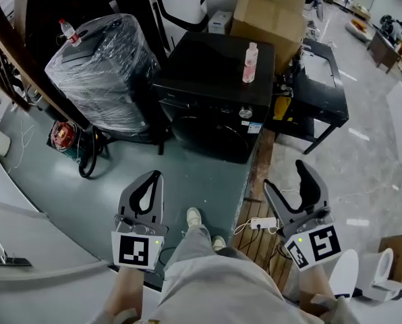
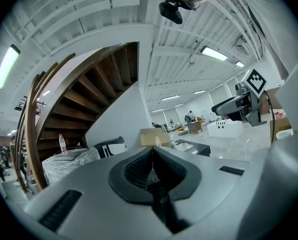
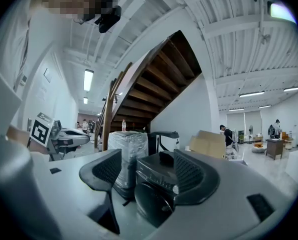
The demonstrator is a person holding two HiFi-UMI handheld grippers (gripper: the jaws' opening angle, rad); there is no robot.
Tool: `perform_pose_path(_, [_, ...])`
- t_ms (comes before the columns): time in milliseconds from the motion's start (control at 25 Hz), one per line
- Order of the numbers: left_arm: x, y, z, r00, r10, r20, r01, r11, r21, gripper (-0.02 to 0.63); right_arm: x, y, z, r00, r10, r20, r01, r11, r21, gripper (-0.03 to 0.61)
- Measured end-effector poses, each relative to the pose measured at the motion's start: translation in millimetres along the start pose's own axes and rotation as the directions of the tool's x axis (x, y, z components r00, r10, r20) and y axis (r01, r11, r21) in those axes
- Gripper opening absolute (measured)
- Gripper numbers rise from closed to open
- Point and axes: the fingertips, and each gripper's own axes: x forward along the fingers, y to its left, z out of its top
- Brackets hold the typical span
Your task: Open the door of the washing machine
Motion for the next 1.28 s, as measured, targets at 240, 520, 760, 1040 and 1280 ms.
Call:
perform_pose_path(240, [40,30,-18,0.999,-0.034,-0.013,0.034,0.999,-0.019,0.021,52,-6,-6,0.999,-0.014,-0.033,0.014,1.000,0.004,0.333])
perform_pose_path(520, [101,72,-39,0.991,-0.137,-0.002,0.137,0.990,-0.029,0.021,121,-17,-14,0.994,-0.054,-0.095,0.056,0.998,0.013,0.333])
perform_pose_path(760, [149,98,-63,0.972,-0.235,-0.019,0.235,0.972,-0.005,0.021,174,-37,-31,0.983,-0.112,-0.143,0.112,0.994,-0.008,0.334])
perform_pose_path(1040, [193,111,-89,0.950,-0.310,-0.033,0.308,0.950,-0.060,0.021,217,-43,-60,0.975,-0.106,-0.196,0.105,0.994,-0.013,0.334])
perform_pose_path(1280, [232,94,-101,0.929,-0.368,-0.033,0.365,0.928,-0.071,0.021,240,-72,-104,0.954,-0.111,-0.277,0.105,0.994,-0.037,0.333])
